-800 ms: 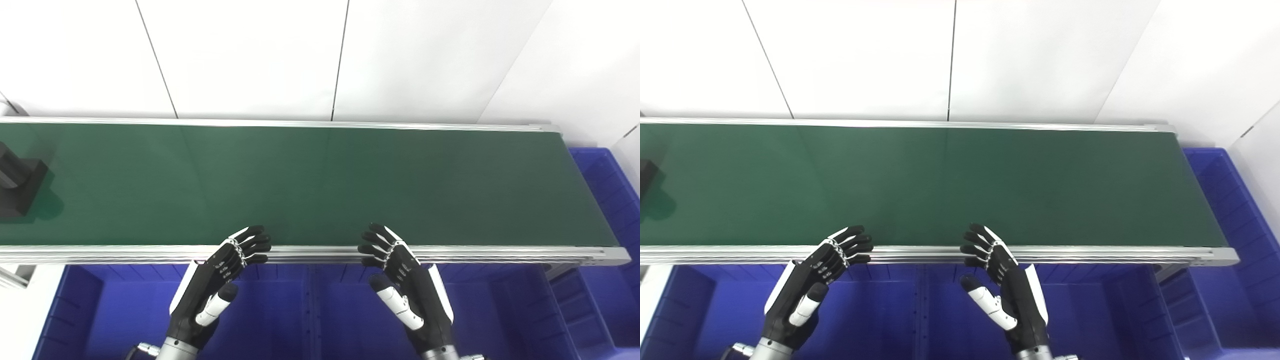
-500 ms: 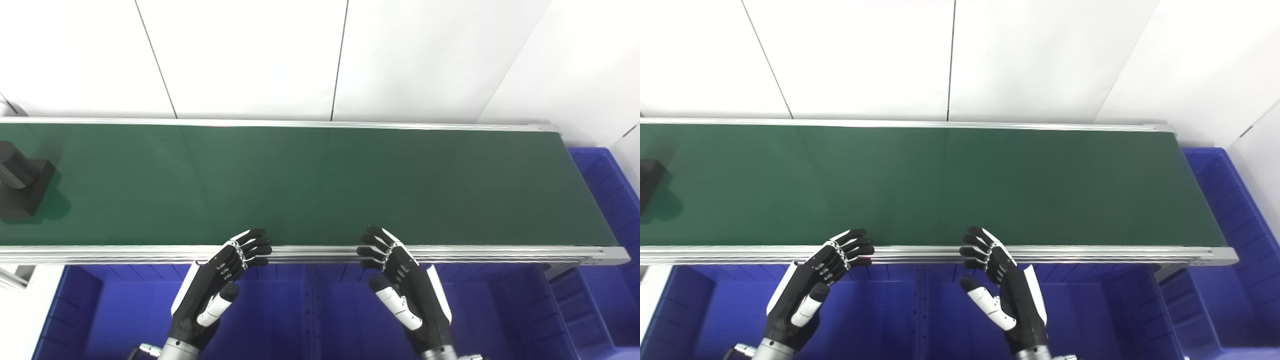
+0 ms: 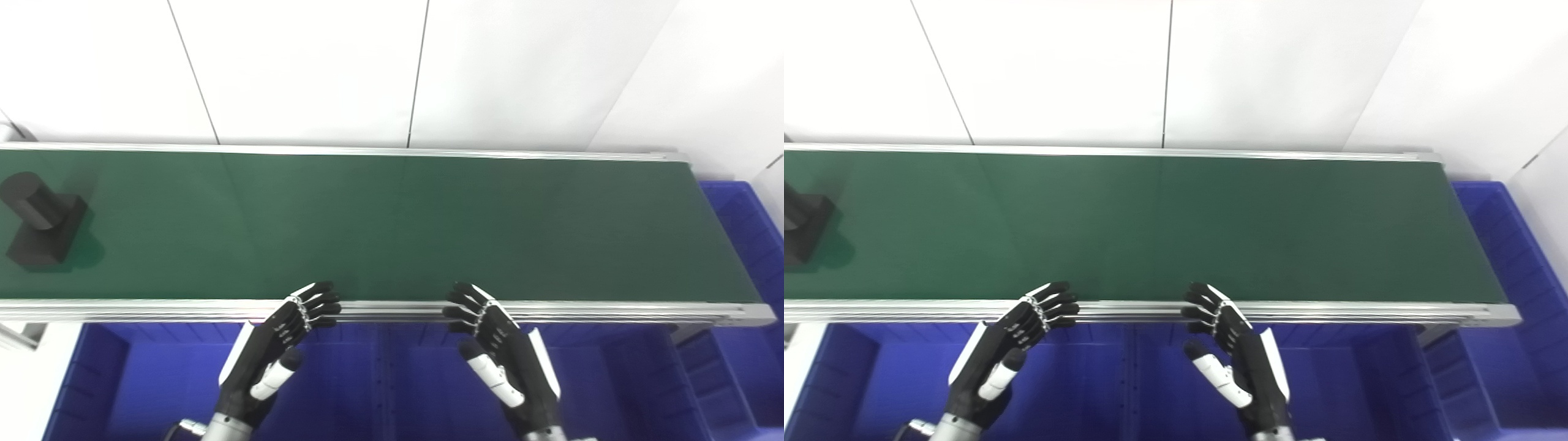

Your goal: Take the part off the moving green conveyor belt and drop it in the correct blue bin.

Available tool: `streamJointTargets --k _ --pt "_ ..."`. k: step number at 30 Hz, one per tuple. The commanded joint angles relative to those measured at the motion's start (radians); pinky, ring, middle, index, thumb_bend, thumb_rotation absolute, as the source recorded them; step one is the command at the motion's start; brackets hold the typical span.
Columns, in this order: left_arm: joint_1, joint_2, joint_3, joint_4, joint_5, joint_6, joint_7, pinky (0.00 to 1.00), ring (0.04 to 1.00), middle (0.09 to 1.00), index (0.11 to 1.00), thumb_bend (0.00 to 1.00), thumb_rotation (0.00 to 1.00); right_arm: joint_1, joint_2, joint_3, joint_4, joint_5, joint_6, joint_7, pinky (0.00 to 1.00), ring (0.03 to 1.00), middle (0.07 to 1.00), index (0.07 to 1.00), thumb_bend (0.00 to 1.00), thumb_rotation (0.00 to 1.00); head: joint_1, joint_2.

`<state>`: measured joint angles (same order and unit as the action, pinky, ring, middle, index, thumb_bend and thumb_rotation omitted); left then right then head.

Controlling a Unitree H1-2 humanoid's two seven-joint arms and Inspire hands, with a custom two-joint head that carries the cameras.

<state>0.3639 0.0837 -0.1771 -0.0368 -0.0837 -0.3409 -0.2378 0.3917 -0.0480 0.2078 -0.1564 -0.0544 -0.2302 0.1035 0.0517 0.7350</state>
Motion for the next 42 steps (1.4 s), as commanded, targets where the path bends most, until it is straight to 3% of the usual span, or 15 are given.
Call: streamJointTargets --k 1,7,18,19,23,42 --pt "-0.01 -0.015 -0.006 0.011 0.01 -0.057 0.005 0.72 0.768 0.797 0.827 0.87 0.81 -0.007 -0.009 -0.008 0.0 0.012 -0.081 0.004 0.67 0.753 0.817 0.841 0.65 0.69 0.058 -0.026" --pt "-0.01 -0.043 -0.028 0.037 0.034 -0.066 0.012 0.71 0.761 0.788 0.82 0.87 0.8 -0.009 -0.033 -0.024 0.035 0.045 -0.12 0.015 0.67 0.753 0.813 0.842 0.64 0.73 0.182 -0.101" --pt "-0.029 -0.048 -0.049 0.07 0.046 -0.056 -0.003 0.71 0.762 0.788 0.819 0.87 0.8 -0.03 -0.049 -0.041 0.116 0.068 -0.165 0.026 0.65 0.748 0.806 0.852 0.71 0.79 0.276 -0.212" --pt "-0.032 -0.048 -0.05 0.074 0.053 -0.056 -0.001 0.71 0.758 0.785 0.814 0.87 0.79 -0.034 -0.051 -0.043 0.129 0.066 -0.175 0.026 0.65 0.749 0.807 0.853 0.71 0.8 0.298 -0.239" --pt "-0.045 -0.048 -0.054 0.091 0.072 -0.059 0.004 0.69 0.746 0.773 0.798 0.91 0.79 -0.047 -0.055 -0.048 0.163 0.079 -0.19 0.033 0.65 0.752 0.813 0.856 0.72 0.82 0.322 -0.272" --pt "-0.084 -0.045 -0.053 0.166 0.069 -0.094 0.007 0.67 0.738 0.765 0.778 0.91 0.75 -0.07 -0.045 -0.057 0.197 0.073 -0.196 0.035 0.63 0.743 0.808 0.847 0.68 0.82 0.304 -0.291"
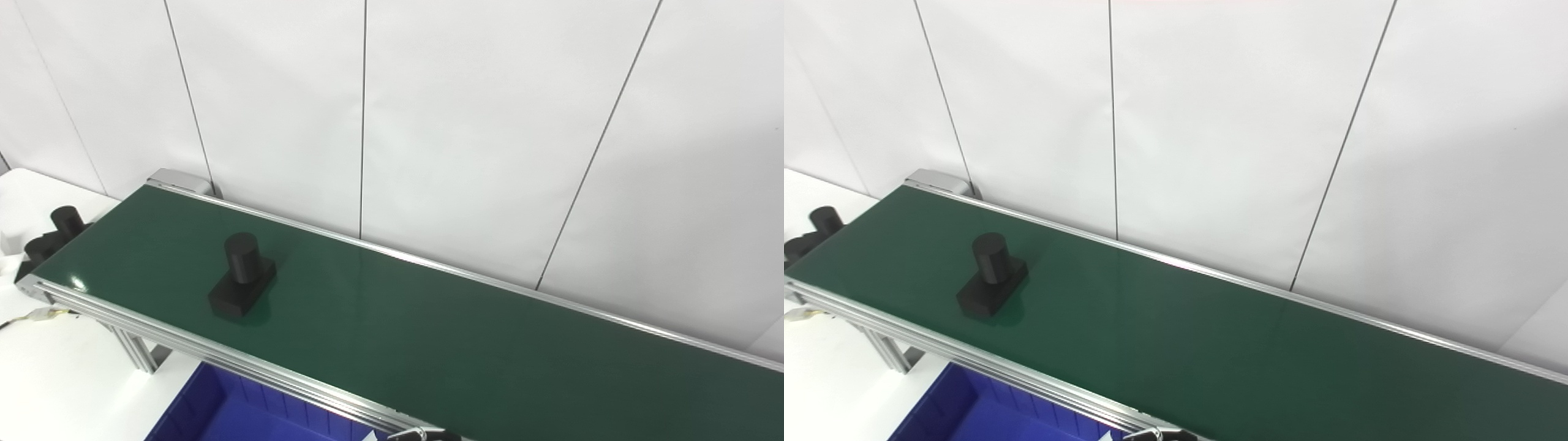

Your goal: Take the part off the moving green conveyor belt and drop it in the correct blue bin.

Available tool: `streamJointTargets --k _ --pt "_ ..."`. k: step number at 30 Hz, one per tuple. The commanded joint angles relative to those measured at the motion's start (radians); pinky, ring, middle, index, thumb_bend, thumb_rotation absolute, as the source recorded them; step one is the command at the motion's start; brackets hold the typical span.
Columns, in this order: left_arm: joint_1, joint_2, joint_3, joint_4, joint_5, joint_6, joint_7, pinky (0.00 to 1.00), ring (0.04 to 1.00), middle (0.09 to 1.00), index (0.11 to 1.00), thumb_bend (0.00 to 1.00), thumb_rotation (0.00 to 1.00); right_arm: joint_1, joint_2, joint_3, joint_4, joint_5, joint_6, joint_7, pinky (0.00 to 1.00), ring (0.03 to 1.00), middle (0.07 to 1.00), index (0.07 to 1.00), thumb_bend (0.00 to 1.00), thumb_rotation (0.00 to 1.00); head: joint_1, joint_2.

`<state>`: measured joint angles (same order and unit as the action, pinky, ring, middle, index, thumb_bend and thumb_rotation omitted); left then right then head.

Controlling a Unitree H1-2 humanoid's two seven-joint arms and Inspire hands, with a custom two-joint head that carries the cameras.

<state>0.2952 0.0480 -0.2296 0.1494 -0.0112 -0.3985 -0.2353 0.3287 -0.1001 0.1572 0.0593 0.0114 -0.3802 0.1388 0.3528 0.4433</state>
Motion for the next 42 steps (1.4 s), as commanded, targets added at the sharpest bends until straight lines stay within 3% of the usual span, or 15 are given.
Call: streamJointTargets --k 1,18,26,32,39,42 --pt "-0.016 -0.01 -0.001 -0.019 -0.003 -0.039 0.005 0.67 0.737 0.765 0.777 0.91 0.75 -0.008 0.007 -0.007 -0.019 0.011 -0.044 0.002 0.63 0.742 0.807 0.846 0.68 0.82 0.003 0.001" --pt "-0.016 -0.025 0.0 -0.013 -0.004 -0.042 0.008 0.68 0.736 0.764 0.776 0.91 0.74 -0.004 -0.003 -0.014 -0.034 0.01 -0.045 0.01 0.62 0.738 0.8 0.843 0.73 0.81 -0.01 0.012" --pt "-0.02 -0.033 0.004 -0.002 -0.006 -0.054 0.01 0.67 0.73 0.758 0.773 0.89 0.74 0.006 -0.009 -0.019 -0.071 -0.017 -0.072 0.004 0.61 0.726 0.791 0.84 0.7 0.81 -0.021 0.021" --pt "-0.025 -0.031 0.005 0.006 -0.013 -0.053 0.003 0.67 0.734 0.762 0.776 0.89 0.75 0.023 -0.006 -0.023 -0.146 -0.03 -0.059 -0.006 0.61 0.717 0.78 0.834 0.66 0.79 -0.051 0.025" --pt "-0.029 -0.031 0.01 0.011 -0.014 -0.049 0.003 0.67 0.733 0.759 0.778 0.88 0.75 0.028 -0.003 -0.027 -0.309 -0.049 -0.008 -0.01 0.6 0.706 0.768 0.828 0.66 0.77 -0.078 0.031" --pt "-0.036 -0.033 0.013 0.02 -0.017 -0.049 0.003 0.67 0.731 0.758 0.778 0.88 0.75 0.007 -0.004 -0.027 -0.365 -0.053 0.012 -0.005 0.6 0.702 0.764 0.824 0.67 0.71 -0.086 0.029"
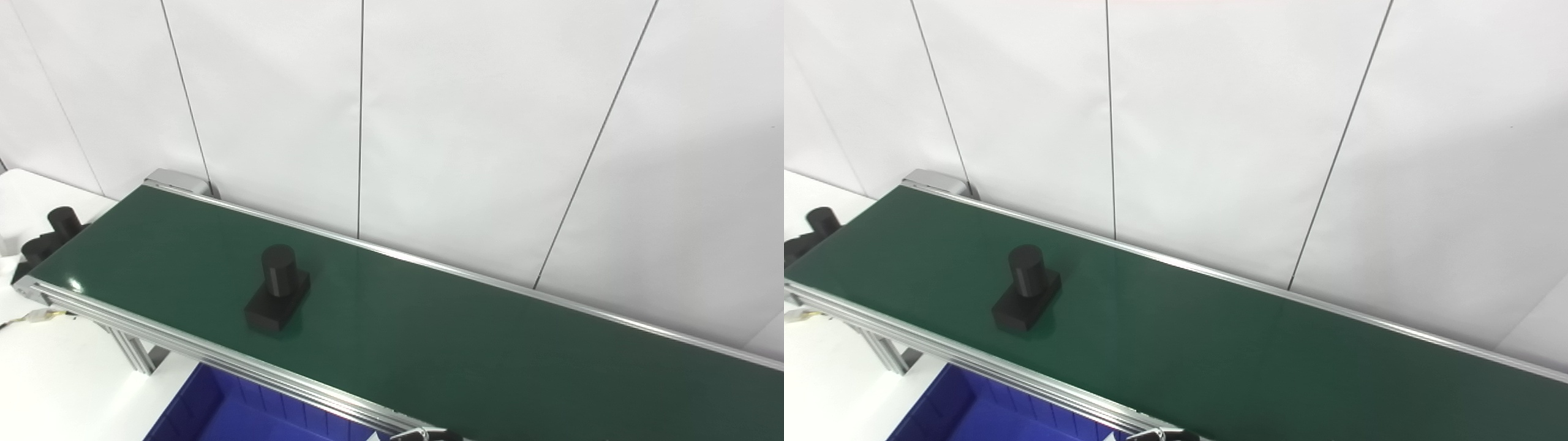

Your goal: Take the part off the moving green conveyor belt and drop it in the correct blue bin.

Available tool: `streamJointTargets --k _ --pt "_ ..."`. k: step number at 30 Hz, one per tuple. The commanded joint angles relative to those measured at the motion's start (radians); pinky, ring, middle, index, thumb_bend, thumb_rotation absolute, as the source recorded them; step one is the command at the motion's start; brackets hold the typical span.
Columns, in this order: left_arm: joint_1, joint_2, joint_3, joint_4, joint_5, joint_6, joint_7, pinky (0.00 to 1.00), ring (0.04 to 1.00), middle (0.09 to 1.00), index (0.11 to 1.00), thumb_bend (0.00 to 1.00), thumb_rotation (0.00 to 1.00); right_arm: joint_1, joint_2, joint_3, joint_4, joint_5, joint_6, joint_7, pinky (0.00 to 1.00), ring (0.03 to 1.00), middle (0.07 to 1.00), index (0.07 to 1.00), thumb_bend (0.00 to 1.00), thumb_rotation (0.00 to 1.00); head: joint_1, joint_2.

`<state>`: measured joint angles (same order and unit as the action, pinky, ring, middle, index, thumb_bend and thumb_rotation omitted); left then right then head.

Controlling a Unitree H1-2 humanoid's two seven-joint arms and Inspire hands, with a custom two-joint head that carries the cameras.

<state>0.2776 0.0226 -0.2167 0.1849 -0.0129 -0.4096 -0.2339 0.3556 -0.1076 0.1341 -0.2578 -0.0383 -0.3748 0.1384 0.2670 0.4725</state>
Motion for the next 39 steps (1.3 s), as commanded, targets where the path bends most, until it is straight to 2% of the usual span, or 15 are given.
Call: streamJointTargets --k 1,2,5,12,21,27,33,39 --pt "-0.02 -0.008 0.001 -0.013 -0.018 -0.037 0.001 0.68 0.733 0.758 0.778 0.89 0.75 -0.031 0.001 -0.003 -0.061 -0.002 0.013 -0.002 0.59 0.703 0.765 0.822 0.66 0.68 -0.001 0.0" --pt "-0.023 -0.008 0.002 -0.008 -0.019 -0.037 0.0 0.68 0.735 0.759 0.778 0.89 0.75 -0.042 0.0 -0.003 -0.07 -0.002 0.021 0.001 0.59 0.705 0.767 0.819 0.66 0.63 -0.005 -0.001" --pt "-0.029 -0.008 0.006 -0.003 -0.023 -0.038 -0.003 0.68 0.735 0.758 0.779 0.88 0.75 -0.075 -0.001 0.0 -0.101 -0.013 0.06 0.006 0.6 0.708 0.773 0.818 0.64 0.57 -0.011 0.0" --pt "-0.043 -0.003 0.015 0.008 -0.026 -0.041 -0.005 0.67 0.728 0.759 0.78 0.86 0.75 -0.166 0.011 0.013 -0.134 -0.062 0.134 0.009 0.6 0.719 0.778 0.824 0.64 0.57 -0.035 0.014" --pt "-0.059 0.01 0.023 0.024 -0.039 -0.042 -0.013 0.68 0.74 0.765 0.785 0.86 0.77 -0.329 0.042 0.033 -0.028 -0.144 0.192 0.001 0.59 0.724 0.79 0.825 0.61 0.52 -0.084 0.024" --pt "-0.064 0.015 0.024 0.035 -0.046 -0.051 -0.018 0.69 0.742 0.766 0.792 0.85 0.78 -0.394 0.047 0.057 0.028 -0.173 0.242 0.012 0.68 0.775 0.819 0.86 0.63 0.5 -0.107 0.025" --pt "-0.066 0.018 0.025 0.039 -0.053 -0.054 -0.029 0.69 0.745 0.764 0.793 0.84 0.78 -0.464 0.062 0.095 0.089 -0.206 0.264 0.013 0.72 0.811 0.844 0.876 0.62 0.47 -0.121 0.025" --pt "-0.062 0.017 0.026 0.032 -0.042 -0.056 -0.026 0.69 0.745 0.76 0.778 0.84 0.79 -0.538 0.088 0.137 0.127 -0.259 0.316 0.014 0.74 0.825 0.85 0.879 0.63 0.48 -0.129 0.026"
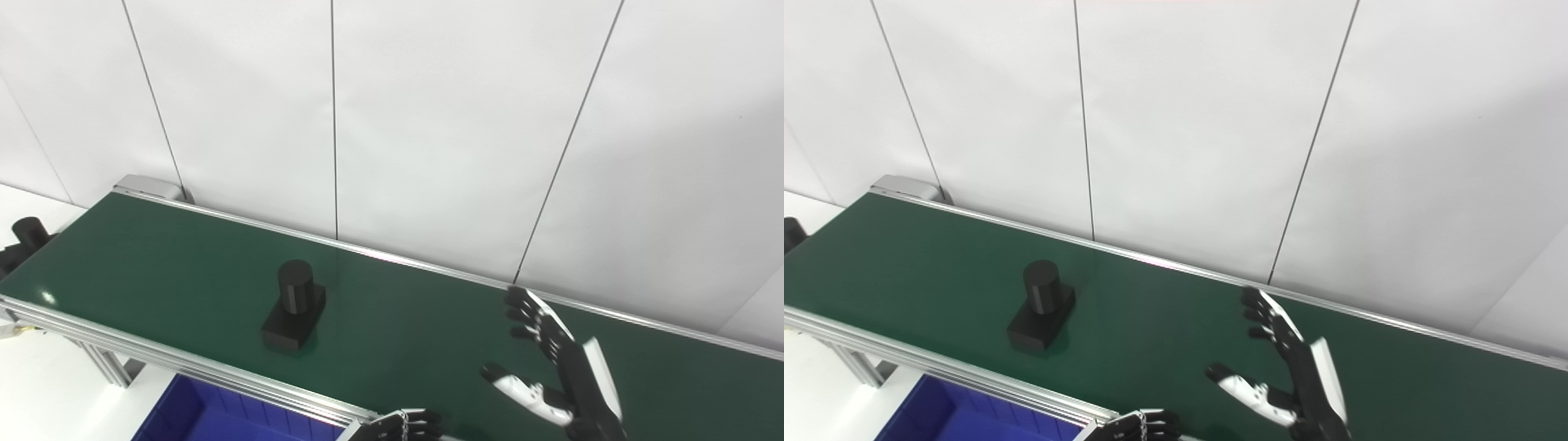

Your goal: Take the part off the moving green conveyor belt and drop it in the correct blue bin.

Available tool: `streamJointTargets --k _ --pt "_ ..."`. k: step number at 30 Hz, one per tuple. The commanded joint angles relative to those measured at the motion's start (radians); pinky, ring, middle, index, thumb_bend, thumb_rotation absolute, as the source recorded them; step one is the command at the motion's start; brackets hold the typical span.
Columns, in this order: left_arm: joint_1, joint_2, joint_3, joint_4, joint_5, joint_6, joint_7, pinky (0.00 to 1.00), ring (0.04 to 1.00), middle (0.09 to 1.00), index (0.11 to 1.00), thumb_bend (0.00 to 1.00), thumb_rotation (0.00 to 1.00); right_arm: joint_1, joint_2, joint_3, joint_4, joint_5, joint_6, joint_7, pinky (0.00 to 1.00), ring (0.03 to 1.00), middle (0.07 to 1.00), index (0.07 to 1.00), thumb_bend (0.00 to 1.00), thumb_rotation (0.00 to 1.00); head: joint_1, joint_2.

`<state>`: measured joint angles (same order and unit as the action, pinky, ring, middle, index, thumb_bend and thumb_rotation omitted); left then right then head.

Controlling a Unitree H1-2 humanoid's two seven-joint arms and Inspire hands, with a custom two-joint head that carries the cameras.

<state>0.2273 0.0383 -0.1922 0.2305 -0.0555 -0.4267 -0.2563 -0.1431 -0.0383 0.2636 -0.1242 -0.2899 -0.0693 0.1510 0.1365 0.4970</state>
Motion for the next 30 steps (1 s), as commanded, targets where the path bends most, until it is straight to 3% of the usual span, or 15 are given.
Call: streamJointTargets --k 1,13,30 --pt "-0.011 0.001 0.001 -0.015 -0.001 -0.04 -0.005 0.69 0.745 0.759 0.777 0.84 0.79 -0.052 0.024 0.014 0.001 -0.012 0.013 0.002 0.74 0.823 0.849 0.879 0.63 0.49 -0.001 0.002" --pt "0.015 0.005 -0.011 -0.057 0.002 -0.039 -0.011 0.69 0.741 0.751 0.769 0.85 0.8 -0.181 0.077 0.058 0.129 -0.064 0.024 -0.01 0.71 0.811 0.848 0.882 0.66 0.53 -0.003 0.011" --pt "0.042 0.007 -0.024 -0.094 0.014 -0.04 -0.009 0.67 0.727 0.737 0.761 0.85 0.8 -0.305 0.154 0.106 0.391 -0.104 -0.009 -0.045 0.72 0.807 0.839 0.877 0.67 0.46 0.016 0.023"
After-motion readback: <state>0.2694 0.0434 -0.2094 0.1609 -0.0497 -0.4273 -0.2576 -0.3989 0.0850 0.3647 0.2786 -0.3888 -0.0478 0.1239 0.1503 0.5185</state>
